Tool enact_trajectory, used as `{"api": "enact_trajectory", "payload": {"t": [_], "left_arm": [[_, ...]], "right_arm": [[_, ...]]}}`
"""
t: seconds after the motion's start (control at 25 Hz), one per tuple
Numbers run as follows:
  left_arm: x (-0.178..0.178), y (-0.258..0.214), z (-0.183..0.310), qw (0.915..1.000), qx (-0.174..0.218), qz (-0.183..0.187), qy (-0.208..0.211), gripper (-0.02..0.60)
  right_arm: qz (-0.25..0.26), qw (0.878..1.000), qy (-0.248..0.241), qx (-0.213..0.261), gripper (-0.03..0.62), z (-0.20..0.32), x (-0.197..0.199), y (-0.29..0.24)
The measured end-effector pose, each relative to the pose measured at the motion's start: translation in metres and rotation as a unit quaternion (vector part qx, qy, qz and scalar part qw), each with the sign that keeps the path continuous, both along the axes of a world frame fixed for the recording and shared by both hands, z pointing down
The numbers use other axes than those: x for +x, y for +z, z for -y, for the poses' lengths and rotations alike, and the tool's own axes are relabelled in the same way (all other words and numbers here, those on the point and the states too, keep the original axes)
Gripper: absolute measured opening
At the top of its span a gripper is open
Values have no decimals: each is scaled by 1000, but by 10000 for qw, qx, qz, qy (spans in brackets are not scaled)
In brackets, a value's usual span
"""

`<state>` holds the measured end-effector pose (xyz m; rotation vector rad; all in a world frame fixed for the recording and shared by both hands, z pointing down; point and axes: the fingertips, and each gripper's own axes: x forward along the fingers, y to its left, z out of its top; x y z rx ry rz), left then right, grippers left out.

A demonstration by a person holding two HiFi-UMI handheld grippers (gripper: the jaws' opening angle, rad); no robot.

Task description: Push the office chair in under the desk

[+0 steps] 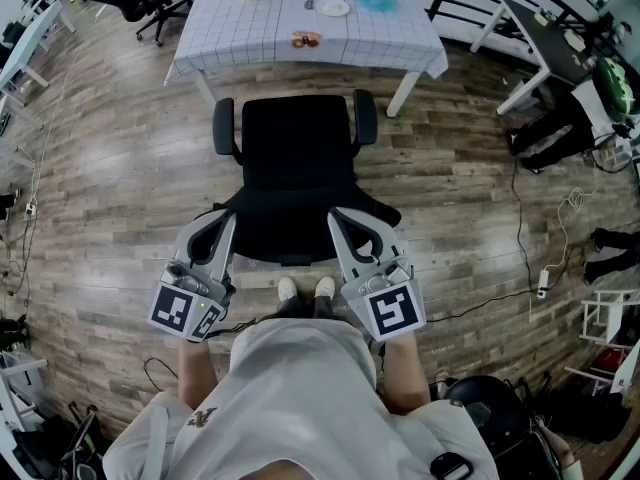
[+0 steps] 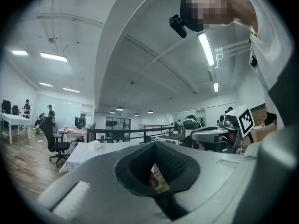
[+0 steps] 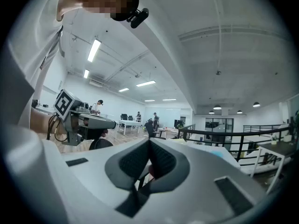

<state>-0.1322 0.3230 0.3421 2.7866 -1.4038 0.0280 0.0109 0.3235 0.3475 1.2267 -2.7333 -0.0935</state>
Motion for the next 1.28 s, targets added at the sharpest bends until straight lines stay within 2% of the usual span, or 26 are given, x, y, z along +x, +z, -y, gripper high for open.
{"api": "enact_trajectory", "payload": {"t": [0.44,0.92,0.96,1.0,1.04,1.08,1.28], "left_arm": [[5,0,-2,9998,56,104,178,2],[8,1,-8,9988,164,304,340,3],[8,0,-9,9987,177,317,364,3],[8,0,-9,9985,193,326,395,3],[9,0,-9,9983,209,336,433,9],[9,0,-10,9980,216,359,478,44],[14,-1,-16,9958,270,524,706,97]], "right_arm": [[-164,9997,135,106,5,5,1,1],[-246,9995,-158,80,8,-4,-1,1],[-257,9994,-200,64,16,-5,-1,1],[-279,9993,-243,51,54,-6,-1,2],[-297,9992,-271,39,64,-7,-1,2],[-305,9991,-282,35,64,-7,-1,2],[-365,9986,-371,109,66,-12,-1,1]]}}
